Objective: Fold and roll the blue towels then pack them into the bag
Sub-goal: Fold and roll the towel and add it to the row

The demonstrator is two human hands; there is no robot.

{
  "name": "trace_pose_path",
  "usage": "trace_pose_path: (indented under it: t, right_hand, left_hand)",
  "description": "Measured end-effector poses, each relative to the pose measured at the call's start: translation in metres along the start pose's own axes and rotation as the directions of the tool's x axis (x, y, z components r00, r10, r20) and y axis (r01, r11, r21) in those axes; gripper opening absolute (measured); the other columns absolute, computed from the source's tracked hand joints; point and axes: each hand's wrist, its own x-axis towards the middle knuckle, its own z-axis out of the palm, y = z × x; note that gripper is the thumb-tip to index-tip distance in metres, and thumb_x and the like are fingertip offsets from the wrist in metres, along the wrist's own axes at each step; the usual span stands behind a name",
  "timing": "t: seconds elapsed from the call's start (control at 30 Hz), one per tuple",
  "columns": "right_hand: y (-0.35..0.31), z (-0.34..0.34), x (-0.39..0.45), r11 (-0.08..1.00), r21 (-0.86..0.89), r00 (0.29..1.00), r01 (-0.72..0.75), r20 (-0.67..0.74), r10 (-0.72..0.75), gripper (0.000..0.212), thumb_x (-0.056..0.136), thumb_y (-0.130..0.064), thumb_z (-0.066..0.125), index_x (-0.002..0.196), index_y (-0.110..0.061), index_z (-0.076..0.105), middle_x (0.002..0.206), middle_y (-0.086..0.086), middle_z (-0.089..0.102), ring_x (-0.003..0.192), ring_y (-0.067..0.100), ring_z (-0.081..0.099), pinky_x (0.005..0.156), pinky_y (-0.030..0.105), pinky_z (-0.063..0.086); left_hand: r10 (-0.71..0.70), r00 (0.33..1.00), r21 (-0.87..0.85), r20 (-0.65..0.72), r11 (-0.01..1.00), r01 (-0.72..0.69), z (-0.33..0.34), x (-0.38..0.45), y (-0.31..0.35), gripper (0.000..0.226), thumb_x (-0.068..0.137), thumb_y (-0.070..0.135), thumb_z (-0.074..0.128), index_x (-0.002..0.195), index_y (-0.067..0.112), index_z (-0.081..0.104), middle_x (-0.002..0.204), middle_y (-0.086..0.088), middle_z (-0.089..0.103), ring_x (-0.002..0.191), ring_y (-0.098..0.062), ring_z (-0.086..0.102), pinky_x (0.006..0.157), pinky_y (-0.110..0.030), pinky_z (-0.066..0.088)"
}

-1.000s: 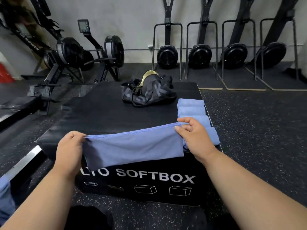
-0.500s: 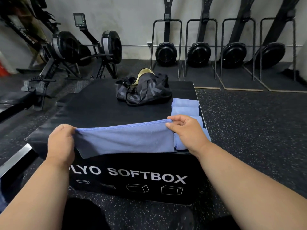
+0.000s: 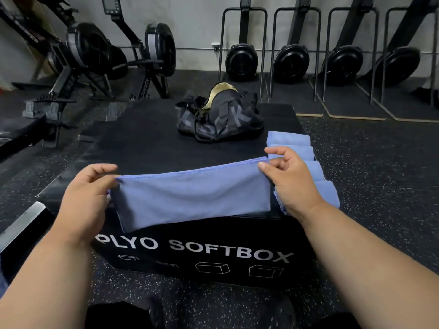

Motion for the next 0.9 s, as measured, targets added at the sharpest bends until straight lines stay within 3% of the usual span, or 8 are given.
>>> trace_pose_path:
  t: [0.17, 0.3, 0.4, 0.5, 0.6, 0.73, 0.8, 0.9]
  right_hand:
    - [-0.005, 0.027, 0.052, 0.987, -0.142, 0.997, 0.072, -0.012, -0.074, 0.029, 0.096, -0.015, 0.075, 0.118, -0.031, 0.065, 0.076, -0.011, 0.061, 0.067, 0.005, 0.053, 0.067, 0.017, 0.045]
    - [0.002, 0.061, 0.127, 0.941, -0.336, 0.998, 0.031, 0.054, -0.013, 0.042, 0.093, -0.021, 0.078, 0.132, -0.028, 0.062, 0.086, -0.007, 0.067, 0.078, 0.004, 0.063, 0.079, 0.024, 0.049]
    - [0.023, 0.09, 0.163, 0.819, -0.574, 0.988, 0.021, 0.14, 0.073, 0.061, 0.092, -0.031, 0.079, 0.148, -0.029, 0.054, 0.125, -0.001, 0.065, 0.112, 0.014, 0.063, 0.102, 0.034, 0.05]
    - [0.038, 0.126, 0.163, 0.704, -0.692, 0.959, 0.159, 0.279, 0.058, 0.064, 0.096, -0.042, 0.074, 0.154, -0.033, 0.049, 0.152, 0.002, 0.049, 0.132, 0.019, 0.056, 0.109, 0.032, 0.043]
    - [0.062, 0.163, 0.144, 0.608, -0.728, 0.875, 0.317, 0.472, 0.108, 0.068, 0.101, -0.046, 0.064, 0.162, -0.036, 0.037, 0.169, 0.004, 0.032, 0.151, 0.019, 0.039, 0.12, 0.032, 0.028]
    - [0.1, 0.179, 0.122, 0.378, -0.855, 0.819, 0.357, 0.48, 0.314, 0.076, 0.102, -0.071, 0.037, 0.167, -0.045, 0.007, 0.177, 0.002, -0.001, 0.163, 0.027, -0.005, 0.13, 0.054, 0.0]
    - [0.106, 0.177, 0.121, 0.308, -0.87, 0.821, 0.386, 0.476, 0.314, 0.079, 0.098, -0.079, 0.029, 0.166, -0.048, 0.001, 0.177, -0.004, -0.007, 0.163, 0.024, -0.01, 0.129, 0.057, -0.005]
    - [0.105, 0.17, 0.129, 0.307, -0.882, 0.828, 0.357, 0.451, 0.334, 0.079, 0.097, -0.081, 0.027, 0.165, -0.05, 0.001, 0.177, -0.006, -0.008, 0.162, 0.023, -0.012, 0.129, 0.056, -0.006]
  left_hand:
    - [-0.159, 0.983, -0.032, 0.09, 0.986, 0.162, -0.007, 0.046, -0.007, 0.036, 0.093, -0.003, 0.057, 0.108, 0.027, 0.07, 0.086, -0.005, 0.065, 0.069, -0.018, 0.056, 0.057, -0.027, 0.048]
    - [-0.244, 0.97, 0.071, 0.004, 0.967, 0.243, 0.005, 0.093, -0.042, 0.035, 0.085, 0.004, 0.067, 0.111, 0.027, 0.069, 0.095, -0.007, 0.069, 0.074, -0.023, 0.056, 0.061, -0.03, 0.048]
    - [-0.255, 0.962, 0.245, -0.096, 0.931, 0.271, 0.02, 0.105, -0.065, 0.042, 0.088, 0.012, 0.07, 0.128, 0.025, 0.064, 0.111, -0.001, 0.073, 0.08, -0.022, 0.065, 0.072, -0.034, 0.051]
    - [-0.035, 0.998, 0.559, -0.055, 0.827, 0.06, 0.044, 0.09, -0.076, 0.045, 0.088, 0.022, 0.067, 0.133, 0.024, 0.067, 0.127, -0.002, 0.067, 0.111, -0.024, 0.066, 0.098, -0.037, 0.051]
    - [0.104, 0.966, 0.707, 0.238, 0.663, -0.246, 0.081, 0.068, -0.087, 0.056, 0.091, 0.038, 0.062, 0.144, 0.02, 0.063, 0.15, -0.011, 0.058, 0.141, -0.032, 0.049, 0.12, -0.044, 0.034]
    - [-0.099, 0.913, 0.883, 0.395, 0.316, -0.347, 0.095, 0.055, -0.111, 0.074, 0.102, 0.069, 0.032, 0.167, 0.036, 0.017, 0.177, -0.005, 0.003, 0.16, -0.038, -0.001, 0.128, -0.055, 0.005]
    - [-0.1, 0.92, 0.898, 0.379, 0.281, -0.34, 0.084, 0.056, -0.117, 0.082, 0.098, 0.078, 0.024, 0.167, 0.039, 0.007, 0.177, -0.002, -0.007, 0.16, -0.038, -0.009, 0.128, -0.057, 0.0]
    - [-0.154, 0.929, 0.913, 0.337, 0.296, -0.281, 0.066, 0.062, -0.115, 0.091, 0.089, 0.088, 0.022, 0.166, 0.043, 0.004, 0.176, 0.003, -0.011, 0.16, -0.036, -0.016, 0.126, -0.061, -0.004]
